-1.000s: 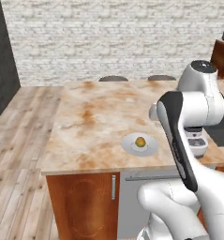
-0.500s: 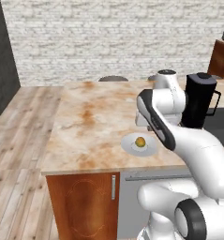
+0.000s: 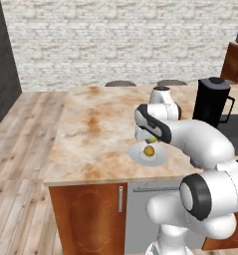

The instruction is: Pick the pear and apple from the fridge and place them on the plate next to the blender to make a fruit smoothie.

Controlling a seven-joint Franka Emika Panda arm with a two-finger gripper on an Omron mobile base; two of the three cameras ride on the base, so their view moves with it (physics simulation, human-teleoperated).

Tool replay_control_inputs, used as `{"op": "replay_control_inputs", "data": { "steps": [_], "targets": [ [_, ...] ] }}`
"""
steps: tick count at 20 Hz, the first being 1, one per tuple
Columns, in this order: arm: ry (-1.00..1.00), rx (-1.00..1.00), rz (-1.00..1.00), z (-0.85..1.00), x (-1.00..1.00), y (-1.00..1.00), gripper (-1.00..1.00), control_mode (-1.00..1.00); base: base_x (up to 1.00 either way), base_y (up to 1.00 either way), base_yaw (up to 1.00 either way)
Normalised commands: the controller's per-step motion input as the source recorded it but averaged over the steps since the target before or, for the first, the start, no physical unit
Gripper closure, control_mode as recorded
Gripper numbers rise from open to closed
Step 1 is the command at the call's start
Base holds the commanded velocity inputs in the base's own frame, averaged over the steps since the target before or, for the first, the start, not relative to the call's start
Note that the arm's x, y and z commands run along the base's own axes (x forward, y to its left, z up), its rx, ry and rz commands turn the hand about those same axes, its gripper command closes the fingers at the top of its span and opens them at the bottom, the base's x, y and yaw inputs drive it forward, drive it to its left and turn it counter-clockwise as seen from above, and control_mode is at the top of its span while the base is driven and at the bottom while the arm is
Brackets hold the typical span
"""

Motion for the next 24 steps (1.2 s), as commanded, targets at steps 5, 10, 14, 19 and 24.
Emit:
{"op": "replay_control_inputs", "data": {
  "steps": [5, 10, 14, 19, 24],
  "targets": [
    [-0.06, 0.00, 0.11, -0.69, 0.50, 0.20, 1.00, -1.00, 0.00, 0.00, 0.00],
    [-0.01, 0.00, 0.09, -0.64, 0.55, 0.04, 1.00, -1.00, 0.00, 0.00, 0.00],
    [-0.06, -0.01, 0.01, -0.35, 0.39, -0.01, -1.00, -1.00, 0.00, 0.00, 0.00],
    [-0.03, 0.00, -0.01, -0.01, 0.08, 0.00, -1.00, -1.00, 0.00, 0.00, 0.00],
    [-0.26, 0.00, -0.02, 0.59, -0.54, 0.00, -1.00, -1.00, 0.00, 0.00, 0.00]
  ]
}}
